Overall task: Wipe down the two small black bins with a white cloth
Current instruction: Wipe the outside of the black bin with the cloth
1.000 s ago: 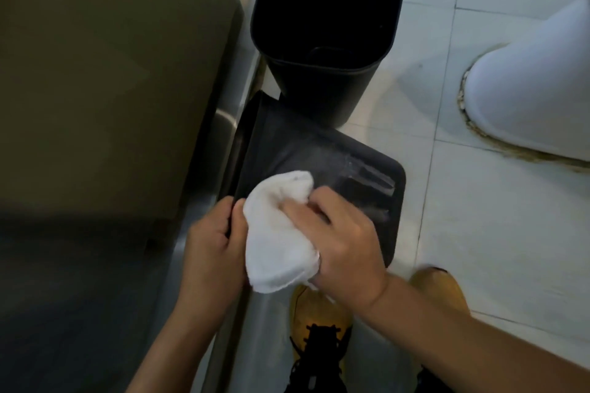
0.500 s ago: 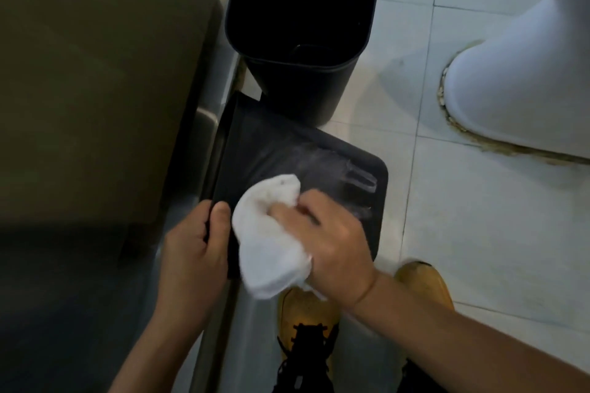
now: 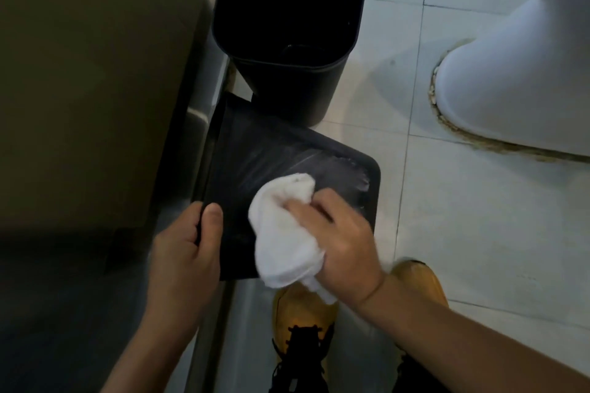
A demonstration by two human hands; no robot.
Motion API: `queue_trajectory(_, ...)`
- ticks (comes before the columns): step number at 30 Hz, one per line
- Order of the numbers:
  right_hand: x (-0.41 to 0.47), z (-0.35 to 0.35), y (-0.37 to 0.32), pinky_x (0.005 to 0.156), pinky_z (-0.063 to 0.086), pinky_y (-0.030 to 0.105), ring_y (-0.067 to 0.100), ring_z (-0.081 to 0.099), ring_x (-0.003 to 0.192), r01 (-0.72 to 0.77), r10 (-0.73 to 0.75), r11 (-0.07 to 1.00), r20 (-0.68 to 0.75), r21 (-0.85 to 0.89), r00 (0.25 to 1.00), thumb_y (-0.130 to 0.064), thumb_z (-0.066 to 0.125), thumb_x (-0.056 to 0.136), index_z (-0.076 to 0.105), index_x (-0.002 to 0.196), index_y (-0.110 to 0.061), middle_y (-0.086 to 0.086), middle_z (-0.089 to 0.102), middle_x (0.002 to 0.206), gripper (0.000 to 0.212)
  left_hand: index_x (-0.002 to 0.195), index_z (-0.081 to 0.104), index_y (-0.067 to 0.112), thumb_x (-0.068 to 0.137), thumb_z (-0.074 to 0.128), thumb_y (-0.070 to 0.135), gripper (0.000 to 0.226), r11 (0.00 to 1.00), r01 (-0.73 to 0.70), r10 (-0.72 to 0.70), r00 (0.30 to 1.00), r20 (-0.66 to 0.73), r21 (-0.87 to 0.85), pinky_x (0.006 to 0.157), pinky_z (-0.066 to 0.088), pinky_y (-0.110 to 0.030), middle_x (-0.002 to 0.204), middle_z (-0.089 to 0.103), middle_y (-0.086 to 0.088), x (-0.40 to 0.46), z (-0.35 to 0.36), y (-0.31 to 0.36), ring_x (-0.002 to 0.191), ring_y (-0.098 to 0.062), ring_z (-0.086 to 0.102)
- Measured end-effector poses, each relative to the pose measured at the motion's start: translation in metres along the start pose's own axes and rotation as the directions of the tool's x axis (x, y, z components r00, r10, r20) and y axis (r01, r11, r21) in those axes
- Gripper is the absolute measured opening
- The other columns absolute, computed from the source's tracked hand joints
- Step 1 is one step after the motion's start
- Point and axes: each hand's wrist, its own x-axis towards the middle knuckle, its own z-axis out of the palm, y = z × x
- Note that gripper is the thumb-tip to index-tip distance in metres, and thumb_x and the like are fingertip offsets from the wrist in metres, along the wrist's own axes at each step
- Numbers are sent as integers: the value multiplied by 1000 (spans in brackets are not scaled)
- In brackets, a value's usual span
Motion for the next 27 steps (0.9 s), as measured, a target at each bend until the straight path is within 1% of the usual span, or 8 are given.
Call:
queue_trajectory(3, 8, -8, 46, 69, 48, 25, 26, 61, 80, -280, 279, 960, -94, 0, 956, -13, 52, 90, 65, 120, -7, 17, 62, 102, 33, 66, 49, 7, 99, 43, 26, 38, 999, 14, -13, 1000, 27, -35, 40, 29, -35, 55, 47, -14, -1, 0, 2, 44, -12, 40)
queue_trajectory(6, 11, -22, 85, 70, 42, 27, 32, 61, 88, -606, 595, 795, -146, -38, 790, -12, 61, 81, 63, 122, -6, 16, 57, 110, 42, 68, 50, 9, 98, 42, 31, 38, 999, 20, -18, 999, 39, -48, 42, 30, -40, 56, 47, -12, -1, -1, 3, 43, -12, 38)
queue_trajectory(9, 9, -17, 61, 71, 48, 31, 33, 61, 89, -524, 514, 850, -131, -59, 848, -10, 61, 83, 60, 127, -7, 16, 56, 111, 44, 68, 50, 10, 98, 42, 29, 37, 998, 19, -17, 999, 43, -53, 39, 30, -33, 55, 47, -9, 1, -1, 4, 43, -11, 39)
queue_trajectory(12, 1, -4, -2, 67, 56, 32, 26, 63, 81, -243, 244, 970, -56, 17, 968, -28, 41, 105, 63, 124, -13, 15, 61, 100, 34, 65, 47, 7, 100, 44, 24, 39, 1000, -2, 3, 1000, 17, -12, 42, 27, -33, 55, 45, -14, 0, 1, 0, 44, -11, 37)
queue_trajectory(15, 5, 1, -7, 62, 55, 30, 21, 60, 73, 6, -6, 1000, -17, -26, 1000, -23, 46, 105, 73, 114, -8, 12, 62, 87, 32, 64, 45, 3, 100, 46, 20, 40, 1000, -10, 10, 1000, -9, 13, 43, 26, -33, 54, 44, -18, -1, 1, -1, 46, -16, 38)
queue_trajectory(18, 11, -5, 35, 65, 55, 33, 27, 62, 77, -206, 202, 977, -78, -50, 976, -13, 56, 93, 68, 118, -3, 17, 62, 98, 30, 66, 49, 3, 99, 44, 24, 39, 1000, 4, -3, 1000, 21, -29, 38, 27, -30, 55, 46, -15, -1, 0, 1, 44, -16, 39)
queue_trajectory(22, 19, -23, 86, 70, 42, 30, 35, 61, 89, -641, 629, 764, -143, -65, 764, -5, 66, 82, 62, 126, -5, 16, 56, 111, 44, 68, 51, 9, 97, 42, 33, 38, 998, 10, -7, 999, 40, -62, 38, 30, -35, 58, 49, -13, -1, -2, 5, 43, -20, 40)
queue_trajectory(27, 7, -1, -3, 68, 53, 29, 13, 55, 85, -326, 326, 945, -84, 13, 942, -17, 54, 94, 64, 124, -7, 4, 54, 108, 34, 69, 49, 6, 102, 42, 29, 41, 1000, -12, 12, 1000, 23, -12, 45, 33, -39, 58, 48, -16, 1, 0, -3, 50, -27, 43)
